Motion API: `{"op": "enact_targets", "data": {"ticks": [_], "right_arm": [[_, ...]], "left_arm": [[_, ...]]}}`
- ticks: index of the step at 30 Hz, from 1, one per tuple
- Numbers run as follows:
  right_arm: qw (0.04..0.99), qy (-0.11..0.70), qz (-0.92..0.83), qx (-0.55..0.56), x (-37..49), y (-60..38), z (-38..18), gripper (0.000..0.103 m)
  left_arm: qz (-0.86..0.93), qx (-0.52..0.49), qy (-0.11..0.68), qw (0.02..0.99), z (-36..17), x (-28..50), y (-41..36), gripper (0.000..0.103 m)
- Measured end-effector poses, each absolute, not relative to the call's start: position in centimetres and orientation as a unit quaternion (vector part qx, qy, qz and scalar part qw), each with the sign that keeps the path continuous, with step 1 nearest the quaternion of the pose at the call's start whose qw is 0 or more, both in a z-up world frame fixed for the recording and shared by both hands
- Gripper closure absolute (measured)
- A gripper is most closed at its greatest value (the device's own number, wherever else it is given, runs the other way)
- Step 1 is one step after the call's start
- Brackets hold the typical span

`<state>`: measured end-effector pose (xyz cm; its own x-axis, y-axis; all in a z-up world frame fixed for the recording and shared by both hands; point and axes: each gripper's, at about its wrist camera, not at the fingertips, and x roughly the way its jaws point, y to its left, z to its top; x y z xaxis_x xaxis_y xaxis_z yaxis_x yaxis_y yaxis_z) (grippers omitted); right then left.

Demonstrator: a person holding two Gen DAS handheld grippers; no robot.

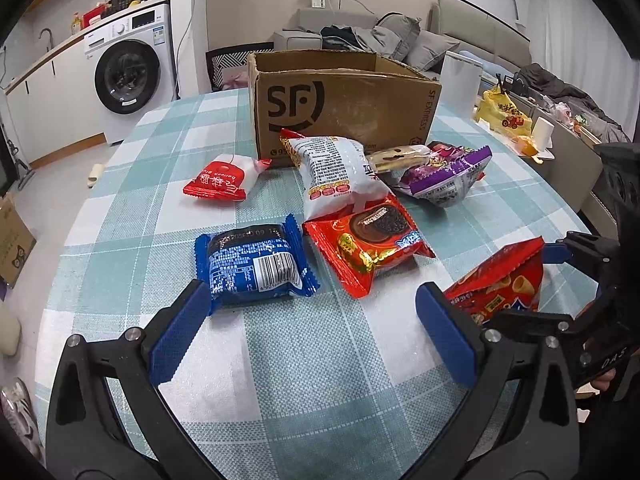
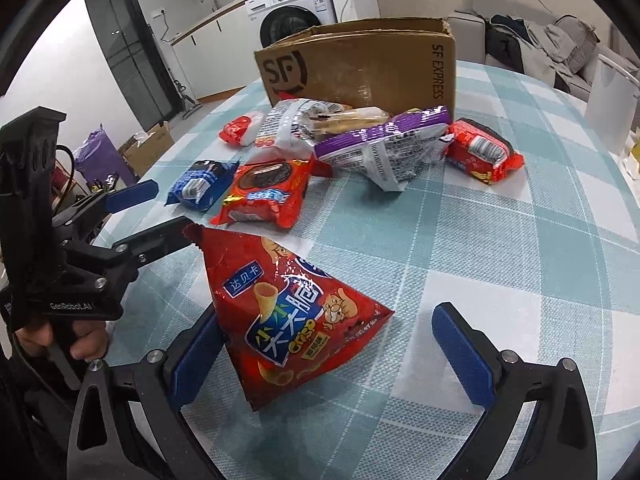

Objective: Organize snacks
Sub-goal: 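Grasp the red triangular chip bag with the right tool, then grasp the red Oreo cookie pack with the left tool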

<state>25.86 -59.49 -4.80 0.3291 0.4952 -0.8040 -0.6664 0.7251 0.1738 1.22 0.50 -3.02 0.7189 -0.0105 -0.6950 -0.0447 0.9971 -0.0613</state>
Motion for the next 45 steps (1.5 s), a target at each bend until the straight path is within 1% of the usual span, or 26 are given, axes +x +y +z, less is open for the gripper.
{"op": "enact_targets", "data": {"ticks": [6,10,12,14,19,22,23,30,36,38,39,41,42,43,45], "right_arm": [[0.815,0.454,0.347,-0.094,26.7,-59.8,-4.7,0.001],[0.817,0.454,0.345,-0.091,27.2,-59.8,-4.8,0.005],[0.818,0.452,0.343,-0.09,27.4,-59.8,-4.8,0.009],[0.821,0.45,0.34,-0.09,27.8,-59.8,-4.7,0.018],[0.821,0.449,0.345,-0.075,28.3,-60.2,-4.6,0.023],[0.82,0.45,0.349,-0.059,28.5,-60.5,-4.6,0.028],[0.82,0.449,0.35,-0.053,28.6,-60.6,-4.6,0.031],[0.824,0.443,0.353,-0.013,29.0,-61.7,-4.3,0.033],[0.831,0.437,0.344,-0.005,29.0,-62.2,-4.0,0.033],[0.832,0.437,0.343,-0.003,29.1,-62.4,-3.9,0.033],[0.833,0.436,0.342,-0.001,29.1,-62.5,-3.9,0.033],[0.833,0.437,0.341,0.002,29.3,-62.6,-3.9,0.033],[0.833,0.437,0.339,0.003,29.3,-62.7,-3.9,0.033],[0.833,0.438,0.339,0.004,29.4,-62.7,-3.9,0.033],[0.832,0.438,0.339,0.005,29.4,-62.8,-4.0,0.033]], "left_arm": [[0.012,-0.044,0.379,0.924,-3.4,2.0,0.8,0.001],[0.013,-0.052,0.389,0.92,-3.8,2.6,1.1,0.002],[0.014,-0.055,0.389,0.92,-3.8,2.7,1.2,0.001],[0.016,-0.055,0.39,0.919,-3.9,2.8,1.2,0.001],[0.014,-0.053,0.391,0.919,-3.9,3.1,1.0,0.001],[0.011,-0.052,0.392,0.918,-3.9,3.2,0.6,0.001],[0.011,-0.05,0.393,0.918,-3.9,3.3,0.5,0.001],[0.001,-0.05,0.395,0.917,-3.8,3.6,-0.1,0.002],[-0.012,-0.049,0.397,0.917,-3.5,4.5,-1.0,0.002],[-0.02,-0.047,0.394,0.918,-3.4,4.8,-1.4,0.003],[-0.024,-0.046,0.393,0.918,-3.4,4.9,-1.6,0.006],[-0.032,-0.045,0.395,0.917,-3.4,5.1,-2.0,0.013],[-0.035,-0.045,0.398,0.916,-3.4,5.3,-2.2,0.018],[-0.036,-0.045,0.403,0.914,-3.5,5.6,-2.3,0.021],[-0.037,-0.052,0.414,0.908,-3.8,6.1,-2.4,0.022]]}}
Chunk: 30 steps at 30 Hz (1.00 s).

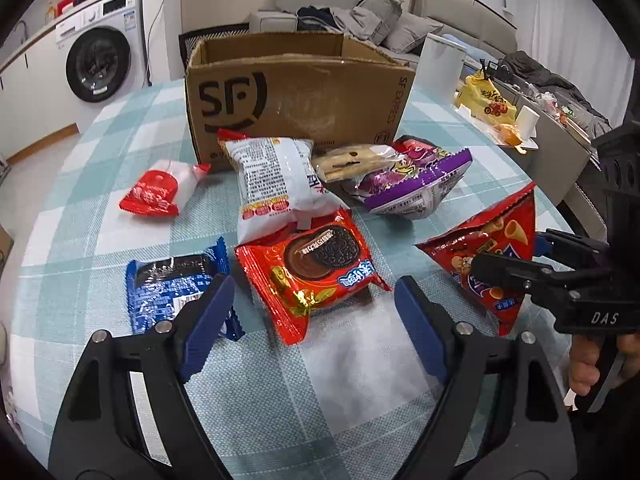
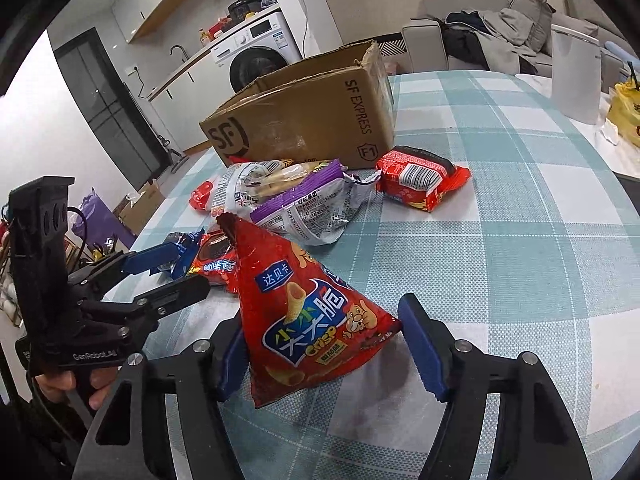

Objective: Organize snacks
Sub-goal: 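Grasp the red Oreo cookie pack with the left tool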

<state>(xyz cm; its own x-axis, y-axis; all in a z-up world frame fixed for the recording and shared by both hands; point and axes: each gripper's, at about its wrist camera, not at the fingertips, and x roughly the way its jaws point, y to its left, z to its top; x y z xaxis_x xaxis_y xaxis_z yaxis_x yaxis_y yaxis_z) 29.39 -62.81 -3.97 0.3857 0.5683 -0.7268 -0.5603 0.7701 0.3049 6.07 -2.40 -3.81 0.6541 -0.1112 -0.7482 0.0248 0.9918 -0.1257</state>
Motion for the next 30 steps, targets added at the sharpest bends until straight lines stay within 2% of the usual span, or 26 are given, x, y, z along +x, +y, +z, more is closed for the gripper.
{"op": "enact_targets", "data": {"ticks": [11,14,19,22,30], "right_arm": [[0.832,0.439,0.341,0.005,29.3,-62.6,-3.9,0.033],[0.833,0.437,0.34,0.005,29.4,-62.7,-3.9,0.033],[0.833,0.437,0.34,0.005,29.3,-62.7,-3.8,0.033],[0.833,0.437,0.34,0.006,29.2,-62.8,-3.8,0.033],[0.836,0.43,0.342,0.008,29.1,-62.9,-3.3,0.033]], "left_arm": [[-0.039,-0.052,0.437,0.897,-4.7,8.8,-3.2,0.022],[-0.032,-0.043,0.445,0.894,-5.0,9.4,-3.6,0.029],[-0.029,-0.035,0.444,0.895,-5.1,9.8,-3.8,0.047],[-0.036,-0.027,0.436,0.899,-5.0,9.4,-3.9,0.054],[-0.065,-0.023,0.423,0.903,-4.5,7.8,-4.6,0.056]]}}
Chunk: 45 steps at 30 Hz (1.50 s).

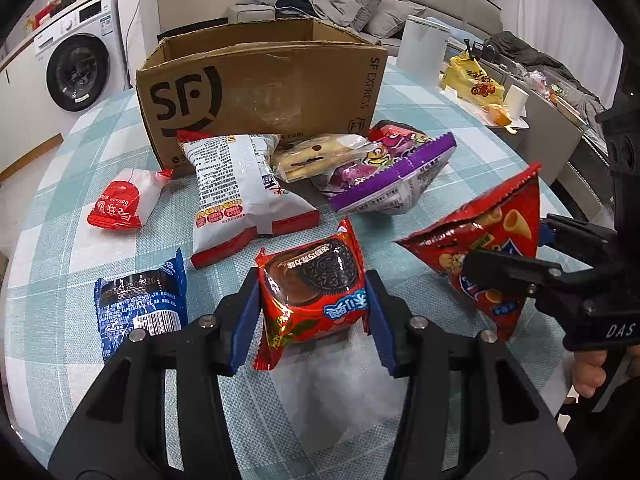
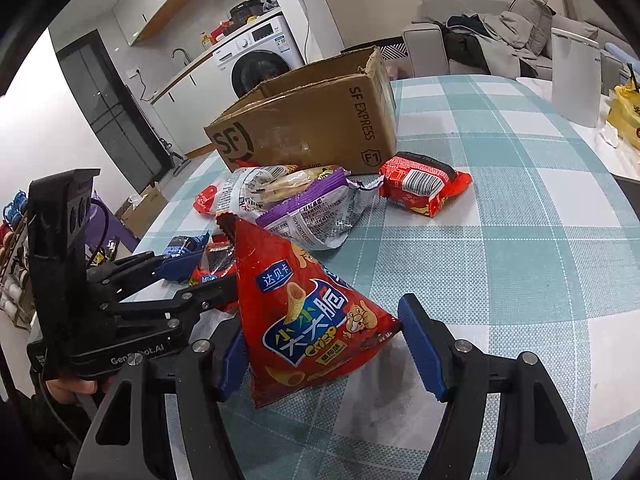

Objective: Organize snacks
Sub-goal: 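Grasp the red Oreo cookie pack with the left tool, then lift the Oreo pack with the left tool while the right tool carries the chip bag toward the box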

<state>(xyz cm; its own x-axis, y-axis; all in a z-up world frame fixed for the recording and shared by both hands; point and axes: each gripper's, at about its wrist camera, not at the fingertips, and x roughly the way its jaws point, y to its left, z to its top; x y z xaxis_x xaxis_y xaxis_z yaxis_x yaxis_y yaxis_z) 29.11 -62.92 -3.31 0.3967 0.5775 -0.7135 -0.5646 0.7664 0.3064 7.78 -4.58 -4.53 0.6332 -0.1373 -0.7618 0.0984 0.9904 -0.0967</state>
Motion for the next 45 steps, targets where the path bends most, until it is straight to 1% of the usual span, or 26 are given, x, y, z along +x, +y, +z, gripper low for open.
{"op": "enact_targets", "data": {"ticks": [7,19,26,45], "right_arm": [[0.84,0.419,0.344,0.01,28.9,-63.0,-2.6,0.033],[0.857,0.378,0.35,0.017,28.5,-63.3,0.9,0.033],[0.864,0.36,0.352,0.019,29.0,-62.9,3.0,0.033],[0.88,0.319,0.352,0.019,32.1,-61.4,7.5,0.033]], "left_arm": [[-0.072,-0.032,0.404,0.911,-3.1,6.7,-4.0,0.056],[-0.061,-0.036,0.35,0.934,2.2,4.9,-1.5,0.056],[-0.049,-0.038,0.325,0.944,4.8,5.5,-0.5,0.056],[-0.029,-0.043,0.283,0.958,8.7,7.9,1.4,0.056]]}}
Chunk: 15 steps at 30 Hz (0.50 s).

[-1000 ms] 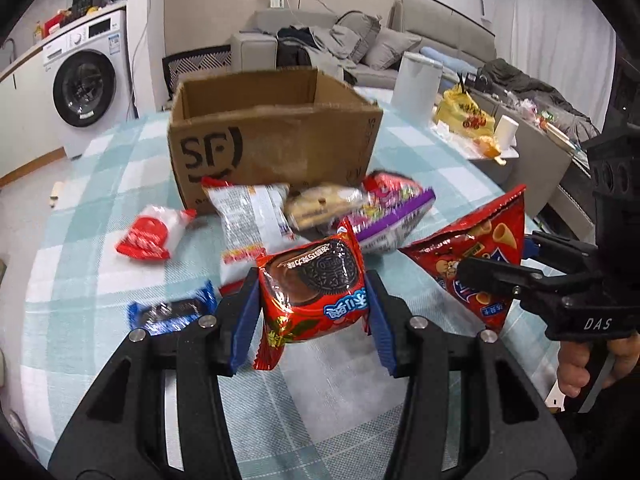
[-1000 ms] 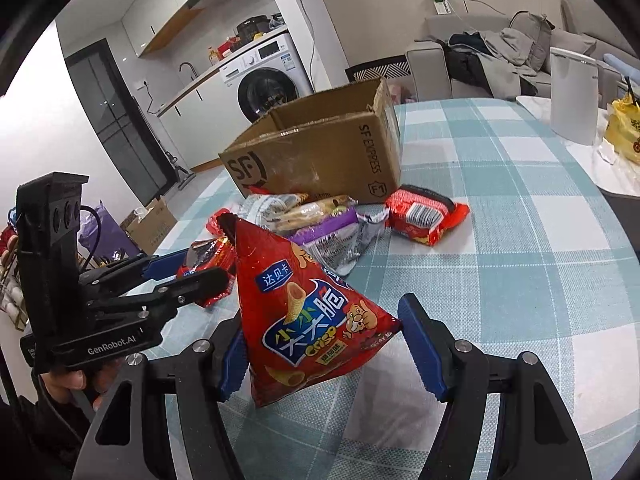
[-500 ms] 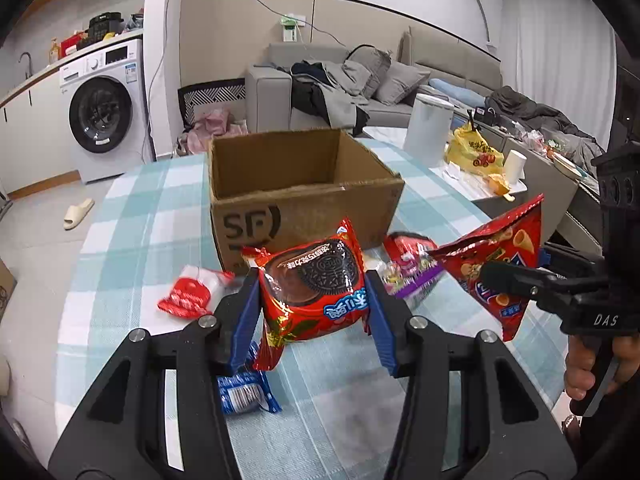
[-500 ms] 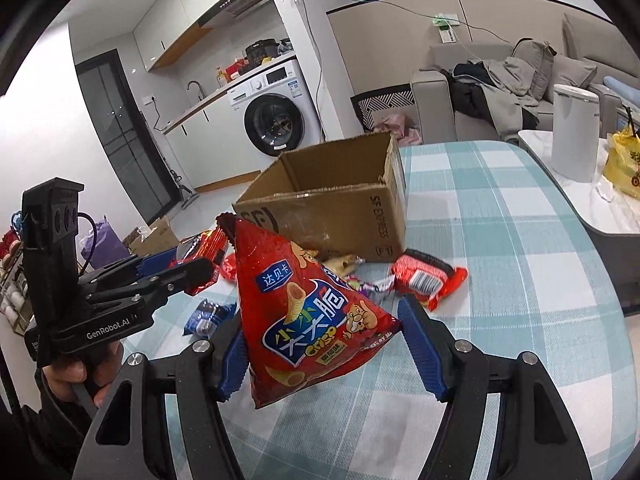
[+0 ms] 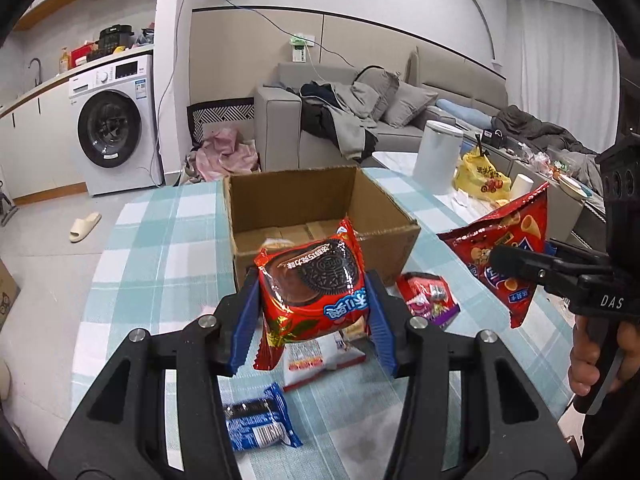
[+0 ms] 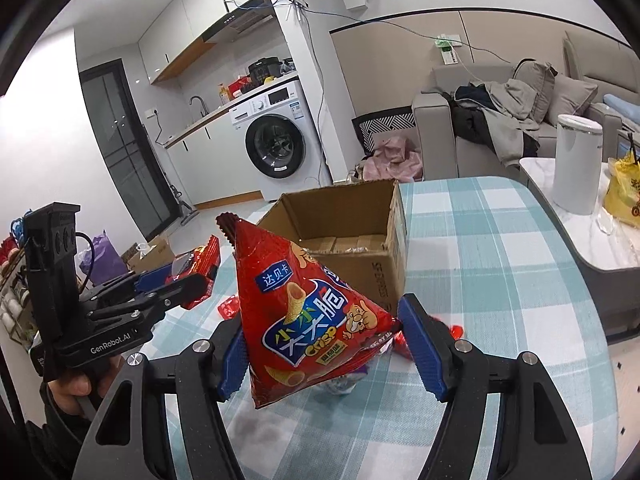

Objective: Organize snacks
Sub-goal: 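Lift the Oreo pack with the left tool while the right tool carries the chip bag toward the box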

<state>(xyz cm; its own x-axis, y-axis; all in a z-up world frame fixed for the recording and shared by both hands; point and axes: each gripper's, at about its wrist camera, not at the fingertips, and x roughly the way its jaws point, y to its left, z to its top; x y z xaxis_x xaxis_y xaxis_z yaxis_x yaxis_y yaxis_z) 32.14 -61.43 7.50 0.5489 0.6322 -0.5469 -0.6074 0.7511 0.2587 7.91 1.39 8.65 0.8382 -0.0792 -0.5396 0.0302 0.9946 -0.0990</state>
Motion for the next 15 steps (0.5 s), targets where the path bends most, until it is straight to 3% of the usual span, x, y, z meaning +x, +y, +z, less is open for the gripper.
{"op": "enact_targets", "data": {"ticks": [15], "right_arm": [[0.882,0.318,0.347,0.025,35.2,-59.5,8.3,0.033]], "left_arm": [[-0.019,-0.048,0.282,0.958,8.9,11.5,2.1,0.056]]}}
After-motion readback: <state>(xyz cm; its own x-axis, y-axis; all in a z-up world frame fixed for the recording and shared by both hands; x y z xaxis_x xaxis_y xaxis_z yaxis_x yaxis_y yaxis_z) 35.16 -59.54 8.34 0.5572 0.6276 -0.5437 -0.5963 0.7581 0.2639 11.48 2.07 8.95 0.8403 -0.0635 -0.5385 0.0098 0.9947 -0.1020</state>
